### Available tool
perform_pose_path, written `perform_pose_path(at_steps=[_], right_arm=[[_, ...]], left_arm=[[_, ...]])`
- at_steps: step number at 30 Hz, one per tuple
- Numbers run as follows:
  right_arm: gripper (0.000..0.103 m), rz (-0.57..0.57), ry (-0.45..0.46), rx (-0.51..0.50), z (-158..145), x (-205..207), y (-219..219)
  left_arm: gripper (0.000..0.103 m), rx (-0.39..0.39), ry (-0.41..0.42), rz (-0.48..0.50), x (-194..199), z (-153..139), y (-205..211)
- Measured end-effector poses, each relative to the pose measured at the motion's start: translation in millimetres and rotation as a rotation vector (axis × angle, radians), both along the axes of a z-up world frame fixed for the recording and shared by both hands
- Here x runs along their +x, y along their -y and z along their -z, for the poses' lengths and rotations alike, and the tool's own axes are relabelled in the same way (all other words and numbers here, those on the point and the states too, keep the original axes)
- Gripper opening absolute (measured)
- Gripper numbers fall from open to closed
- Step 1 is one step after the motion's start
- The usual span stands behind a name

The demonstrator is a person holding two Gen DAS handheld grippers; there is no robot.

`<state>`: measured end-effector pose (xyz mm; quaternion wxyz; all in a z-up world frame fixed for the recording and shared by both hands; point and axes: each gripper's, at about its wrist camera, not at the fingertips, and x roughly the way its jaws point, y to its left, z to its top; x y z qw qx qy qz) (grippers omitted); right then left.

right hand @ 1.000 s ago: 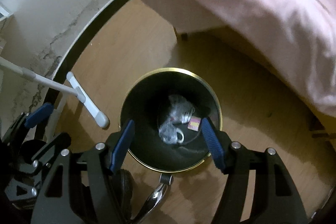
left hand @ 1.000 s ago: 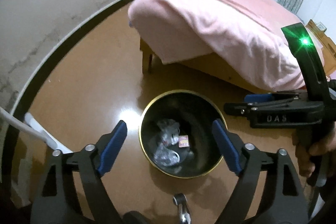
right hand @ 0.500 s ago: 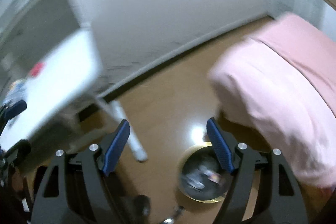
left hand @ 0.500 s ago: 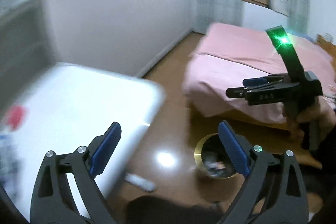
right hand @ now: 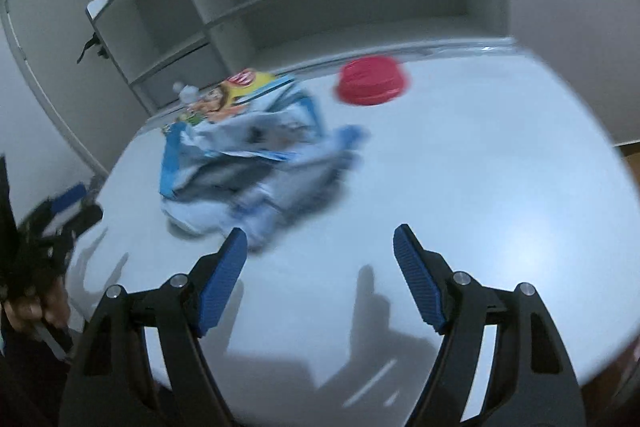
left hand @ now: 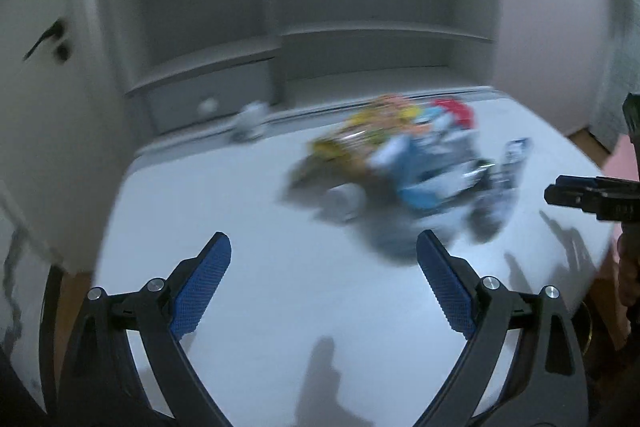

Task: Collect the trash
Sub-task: 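Swing both tools back toward the desk, then grasp the white bottle cap with left tool while right tool grasps the blue-white wrapper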

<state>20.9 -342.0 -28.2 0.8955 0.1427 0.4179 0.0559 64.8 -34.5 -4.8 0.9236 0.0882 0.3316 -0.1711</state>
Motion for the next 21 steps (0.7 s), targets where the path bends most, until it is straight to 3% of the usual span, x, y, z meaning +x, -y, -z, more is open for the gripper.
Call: perform_pose_path(at_steps=[8,11,13,21], right_arm=[[0.072,0.019,-0.074,0.098,13.7,45.5,-33.0],[0.062,0.032,-0.101,0.111,20.2,51.0,-32.2],[0.052,0.031,-0.103,0.14,21.3,47.3,-26.7],[0.05,0.008,-0.06,0.109,2.4,22.0,-21.0]], left_arm=[[0.091,-0.027,-0.058,-0.027,17.1,21.6,-24.9],[0.091,-0.02,-0.074,0.004,27.5,25.1,-22.4],[0.091,-0.005,-0.075,0.022,37.5,29.1,-15.1],[0.091,-0.022,-0.138,0.065,75.2,41.1,14.7]])
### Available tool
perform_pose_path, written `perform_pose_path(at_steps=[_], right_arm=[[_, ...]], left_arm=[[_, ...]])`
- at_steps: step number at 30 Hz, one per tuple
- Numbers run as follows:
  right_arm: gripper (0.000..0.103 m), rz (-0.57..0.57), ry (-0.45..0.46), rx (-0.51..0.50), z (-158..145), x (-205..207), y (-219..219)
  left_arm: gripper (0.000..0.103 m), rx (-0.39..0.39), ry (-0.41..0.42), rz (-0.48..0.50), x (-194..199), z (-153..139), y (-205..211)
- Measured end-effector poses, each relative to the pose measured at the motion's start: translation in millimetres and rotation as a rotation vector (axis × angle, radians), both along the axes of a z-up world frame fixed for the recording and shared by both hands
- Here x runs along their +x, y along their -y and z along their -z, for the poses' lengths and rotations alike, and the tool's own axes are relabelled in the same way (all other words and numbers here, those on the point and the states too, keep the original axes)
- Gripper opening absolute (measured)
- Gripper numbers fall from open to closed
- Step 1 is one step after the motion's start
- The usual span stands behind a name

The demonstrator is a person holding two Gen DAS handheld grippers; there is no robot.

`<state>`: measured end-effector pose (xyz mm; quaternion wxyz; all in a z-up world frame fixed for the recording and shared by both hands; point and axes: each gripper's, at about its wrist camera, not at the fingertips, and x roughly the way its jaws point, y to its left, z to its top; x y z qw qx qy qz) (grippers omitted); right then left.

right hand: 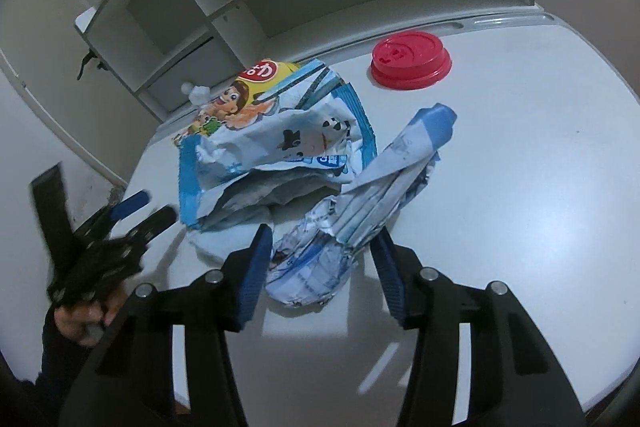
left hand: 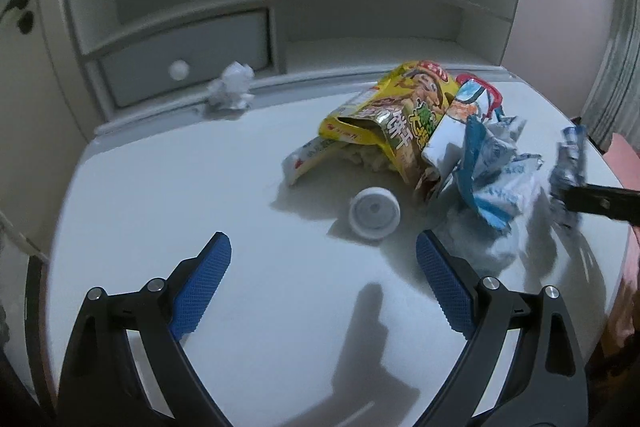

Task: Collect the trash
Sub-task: 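Grasp the white bottle cap with left tool while right tool grasps the blue-white wrapper, then carry both items over the bin and open both tools to drop them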

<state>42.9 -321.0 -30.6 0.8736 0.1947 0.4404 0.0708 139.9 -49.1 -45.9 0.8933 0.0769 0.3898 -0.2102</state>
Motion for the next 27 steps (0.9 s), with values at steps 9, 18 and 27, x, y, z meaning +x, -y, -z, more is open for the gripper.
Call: perform_pose_path(at_steps=[9,18,27], right_arm=[[0.051,-0.008,0.003,-0.013,-7.0,-18.9,9.1],[0.05,-0.001,0.01,-0.022,-7.6,-38.0,20.1],[0.051,0.089,0.015,-0.077,-9.6,-83.7,67.5]], left_arm=[[0.079,-0.038,-0.097,-0.004,28.4,11.8,13.6],[0.029,-0.001,-0.079,0.018,23.2,11.0,23.2],[0.029,-0.005,-0.026,0.002,-16.2,-14.8,18.3]])
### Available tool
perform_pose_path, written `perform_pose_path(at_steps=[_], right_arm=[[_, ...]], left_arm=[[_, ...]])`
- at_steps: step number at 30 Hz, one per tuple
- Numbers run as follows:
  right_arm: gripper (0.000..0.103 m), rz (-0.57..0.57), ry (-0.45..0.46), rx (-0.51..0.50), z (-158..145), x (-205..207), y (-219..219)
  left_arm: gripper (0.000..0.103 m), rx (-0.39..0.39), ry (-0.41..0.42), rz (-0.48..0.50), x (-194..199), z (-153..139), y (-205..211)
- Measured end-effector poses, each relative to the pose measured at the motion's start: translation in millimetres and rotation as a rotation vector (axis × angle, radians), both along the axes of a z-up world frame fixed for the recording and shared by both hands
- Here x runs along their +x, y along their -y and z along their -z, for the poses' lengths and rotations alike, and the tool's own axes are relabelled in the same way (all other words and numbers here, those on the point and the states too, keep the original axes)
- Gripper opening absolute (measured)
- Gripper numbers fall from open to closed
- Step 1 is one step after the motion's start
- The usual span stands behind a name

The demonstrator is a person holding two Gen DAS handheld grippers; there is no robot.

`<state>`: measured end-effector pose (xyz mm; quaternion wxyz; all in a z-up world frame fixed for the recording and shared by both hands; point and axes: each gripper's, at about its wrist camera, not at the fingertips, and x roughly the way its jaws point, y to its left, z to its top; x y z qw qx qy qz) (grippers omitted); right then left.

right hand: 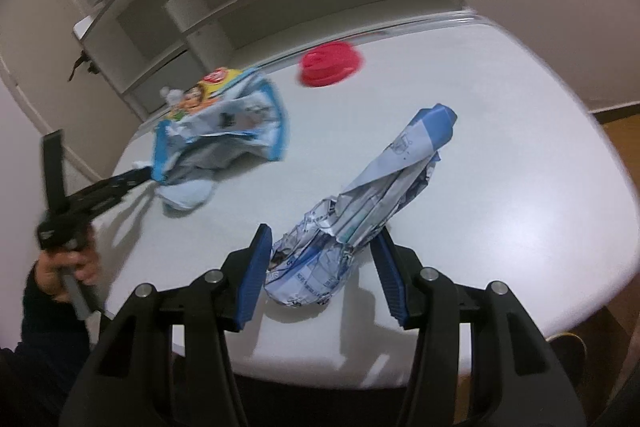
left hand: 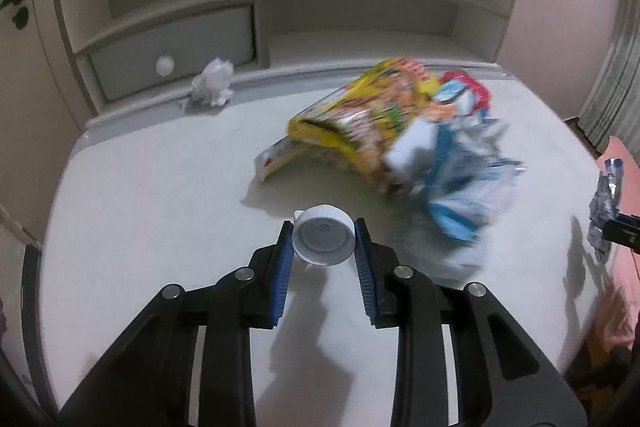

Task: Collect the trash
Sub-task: 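Carry both items over the bin and open both tools to drop them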

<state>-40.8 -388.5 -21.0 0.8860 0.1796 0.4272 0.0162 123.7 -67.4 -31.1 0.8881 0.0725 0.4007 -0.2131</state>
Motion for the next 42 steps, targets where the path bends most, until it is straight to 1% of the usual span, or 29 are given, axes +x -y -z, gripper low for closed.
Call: perform_pose_path(at_steps=[3,6,8,9,10,12,13,15,17,18,21,24,27,29,32,33,35,36,39,42], right_arm=[[0.051,0.072,0.004,-0.016,-0.1,-28.2,30.5],[0.051,0.165,0.011,-0.033,-1.0,-63.7,63.9],[0.051,0.222,0.012,-0.041,-0.2,-88.5,84.2],[0.051,0.26,0.009,-0.046,1.5,-104.2,96.7],[0.051,0.295,0.005,-0.049,4.2,-119.5,109.8],[0.051,0.356,-0.007,-0.056,10.8,-144.3,131.1],[0.051,0.402,-0.019,-0.063,16.6,-163.0,146.9],[0.051,0.468,-0.04,-0.073,28.0,-190.3,169.3],[0.051,0.531,-0.064,-0.072,42.2,-216.8,191.3],[0.051,0.557,-0.079,-0.073,49.6,-228.1,200.8],[0.051,0.63,-0.131,-0.073,78.6,-263.2,229.0],[0.051,0.69,-0.203,-0.06,117.3,-293.3,255.7],[0.051,0.723,-0.264,-0.044,154.7,-311.4,272.9],[0.051,0.737,-0.311,-0.021,186.2,-319.1,279.4],[0.051,0.737,-0.372,0.025,227.5,-328.2,284.8],[0.051,0.736,-0.391,0.035,237.8,-328.6,285.3],[0.051,0.73,-0.425,0.067,258.7,-330.2,285.3],[0.051,0.73,-0.438,0.082,268.1,-332.0,285.6],[0.051,0.729,-0.458,0.111,284.8,-335.6,283.9],[0.051,0.728,-0.467,0.121,294.3,-337.5,283.0]], left_arm=[[0.029,-0.016,0.034,0.059,-23.7,-17.4,21.9],[0.029,-0.04,0.057,0.176,-51.3,-30.1,61.1],[0.029,-0.062,0.071,0.278,-72.4,-34.6,101.9],[0.029,-0.066,0.07,0.313,-80.3,-34.5,117.6],[0.029,-0.073,0.061,0.38,-95.2,-33.1,147.4],[0.029,-0.083,0.053,0.459,-116.0,-29.9,183.0],[0.029,-0.088,0.048,0.529,-135.6,-26.4,213.8],[0.029,-0.091,0.04,0.615,-160.1,-21.2,249.3],[0.029,-0.089,0.024,0.714,-192.5,-10.7,294.0],[0.029,-0.088,0.011,0.773,-210.8,-2.5,318.2],[0.029,-0.067,-0.017,0.881,-249.9,26.6,370.8],[0.029,-0.037,-0.054,0.939,-273.4,61.8,409.5],[0.029,-0.009,-0.116,0.993,-291.4,105.4,444.3],[0.029,0.02,-0.159,1.003,-298.9,137.8,463.6],[0.029,0.07,-0.228,0.983,-298.1,180.2,486.3],[0.029,0.095,-0.228,0.975,-300.0,194.4,491.9],[0.029,0.129,-0.201,0.979,-308.9,211.3,504.5],[0.029,0.151,-0.207,0.982,-311.9,224.3,508.7],[0.029,0.168,-0.277,0.977,-318.9,251.9,512.9],[0.029,0.18,-0.286,0.986,-321.3,263.4,509.7]])
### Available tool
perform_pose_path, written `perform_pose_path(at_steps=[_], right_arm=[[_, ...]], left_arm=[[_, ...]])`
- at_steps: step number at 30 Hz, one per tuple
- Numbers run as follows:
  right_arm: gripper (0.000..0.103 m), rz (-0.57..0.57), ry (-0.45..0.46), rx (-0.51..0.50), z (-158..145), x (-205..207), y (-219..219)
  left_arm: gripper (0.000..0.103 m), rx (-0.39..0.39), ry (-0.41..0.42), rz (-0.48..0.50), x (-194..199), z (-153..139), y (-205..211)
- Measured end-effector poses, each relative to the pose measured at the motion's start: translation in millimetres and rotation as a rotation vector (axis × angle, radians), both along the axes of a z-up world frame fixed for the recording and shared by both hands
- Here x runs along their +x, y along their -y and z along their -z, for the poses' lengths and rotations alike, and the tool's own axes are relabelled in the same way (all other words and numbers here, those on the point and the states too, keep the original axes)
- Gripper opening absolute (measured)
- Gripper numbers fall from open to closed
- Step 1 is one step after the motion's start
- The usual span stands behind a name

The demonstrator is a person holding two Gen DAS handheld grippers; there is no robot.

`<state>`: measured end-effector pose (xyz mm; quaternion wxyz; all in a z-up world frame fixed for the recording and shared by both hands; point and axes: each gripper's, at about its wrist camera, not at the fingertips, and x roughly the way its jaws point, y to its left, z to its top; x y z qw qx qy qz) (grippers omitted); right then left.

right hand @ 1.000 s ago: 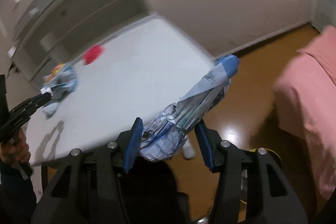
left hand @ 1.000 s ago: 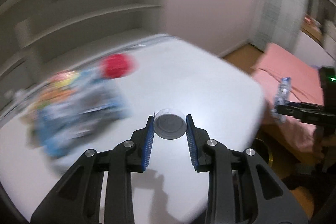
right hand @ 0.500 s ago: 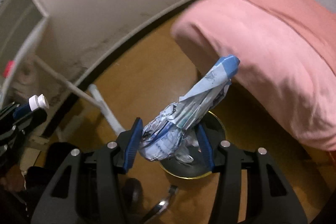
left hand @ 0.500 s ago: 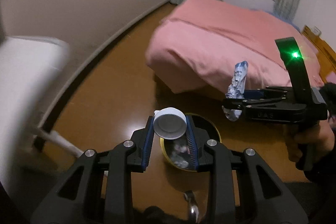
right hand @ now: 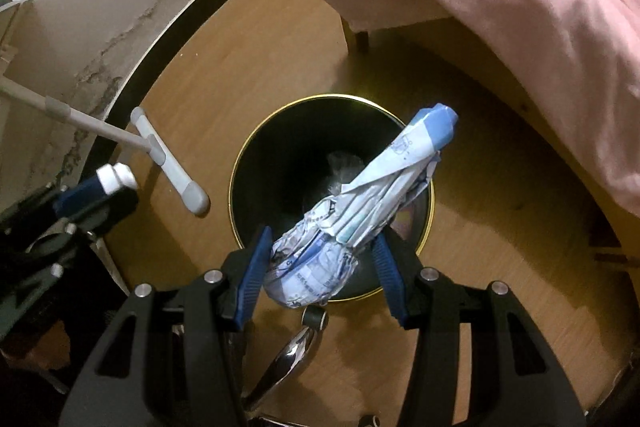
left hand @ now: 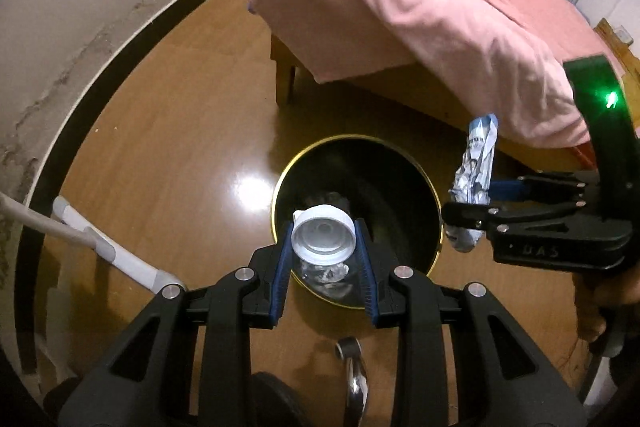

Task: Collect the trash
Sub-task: 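Carry both items over the bin and open both tools to drop them, then swing both tools back toward the desk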

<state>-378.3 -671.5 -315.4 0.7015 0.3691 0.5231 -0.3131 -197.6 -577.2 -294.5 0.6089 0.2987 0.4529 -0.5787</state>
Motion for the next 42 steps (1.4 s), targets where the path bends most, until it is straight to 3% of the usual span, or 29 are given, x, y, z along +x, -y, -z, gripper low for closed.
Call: perform_pose_path(at_steps=[8,10,12,28,33,42], right_arm=[[0.055,0.01,0.007,0.005,0.7,-1.2,5.4],[0.065,0.024,0.018,-0.002,-1.2,-2.7,7.3],[0.069,0.028,0.029,-0.007,-3.3,-4.8,8.4],[0.069,0.074,0.057,-0.029,-13.8,-12.6,19.4],[0.069,0.096,0.064,-0.038,-19.3,-18.7,22.9],[0.069,0.108,0.07,-0.054,-30.1,-21.7,24.0]], left_arm=[[0.029,0.006,-0.017,0.011,-6.1,8.6,-1.0],[0.029,0.001,-0.022,0.012,-6.3,8.3,-0.6],[0.029,0.001,-0.024,0.01,-6.6,8.3,-1.4],[0.029,-0.02,-0.041,0.048,-20.4,1.4,13.7],[0.059,-0.06,-0.039,0.051,-23.7,-11.3,17.9],[0.064,-0.079,-0.037,0.04,-18.0,-24.9,14.9]])
